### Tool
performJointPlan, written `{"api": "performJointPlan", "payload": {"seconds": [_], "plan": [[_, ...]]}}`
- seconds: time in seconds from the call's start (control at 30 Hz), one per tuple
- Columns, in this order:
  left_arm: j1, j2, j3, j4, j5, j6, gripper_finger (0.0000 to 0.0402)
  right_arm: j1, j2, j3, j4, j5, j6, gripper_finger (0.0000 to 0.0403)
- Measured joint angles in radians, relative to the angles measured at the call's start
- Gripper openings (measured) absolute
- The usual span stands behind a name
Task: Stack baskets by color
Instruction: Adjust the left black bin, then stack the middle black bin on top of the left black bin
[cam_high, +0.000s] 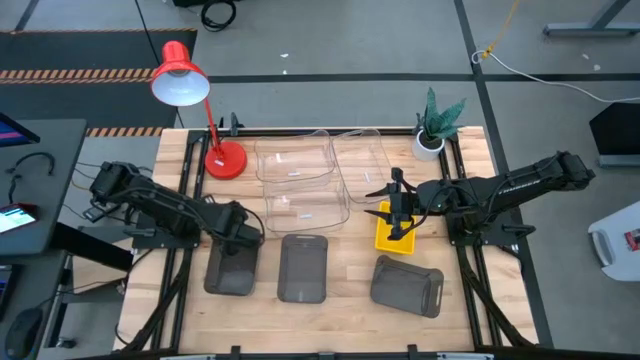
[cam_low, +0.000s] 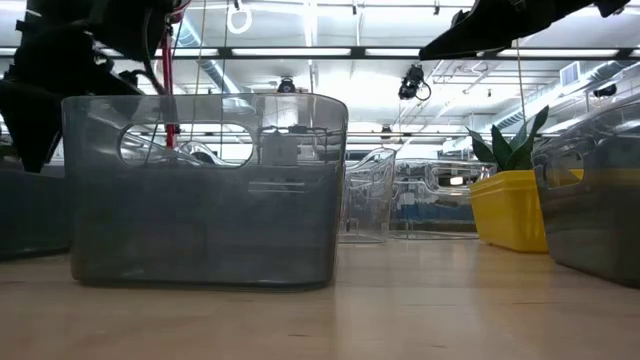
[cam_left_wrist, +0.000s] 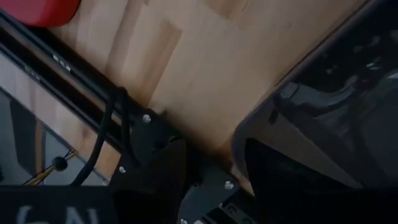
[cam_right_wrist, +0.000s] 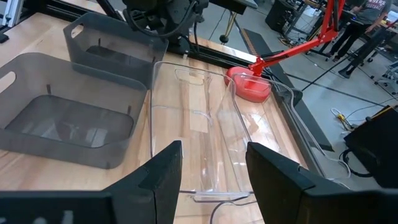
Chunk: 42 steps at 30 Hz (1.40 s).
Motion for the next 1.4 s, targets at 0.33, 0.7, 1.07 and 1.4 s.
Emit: {"api": "performJointPlan", "payload": {"seconds": [0.33,0.7,1.07,1.4], "plan": [[-0.063,0.0,0.234,0.295,-0.048,0.194,0.0171,0.0,0.0,0.0,0.001,0.0,0.002,0.0183],[-0.182,0.035,0.275,0.993,-0.081,0.35,0.0171,0.0,0.0,0.0,0.001,0.0,0.002,0.0183],[-0.204,0.316,0.444,0.979,0.111,0.246,0.0172,0.001,0.0,0.0,0.001,-0.023,0.006,0.0183],[-0.232,0.519,0.672,0.717,0.182,0.35,0.0172,0.001,0.0,0.0,-0.005,-0.025,0.006,0.0183]]}}
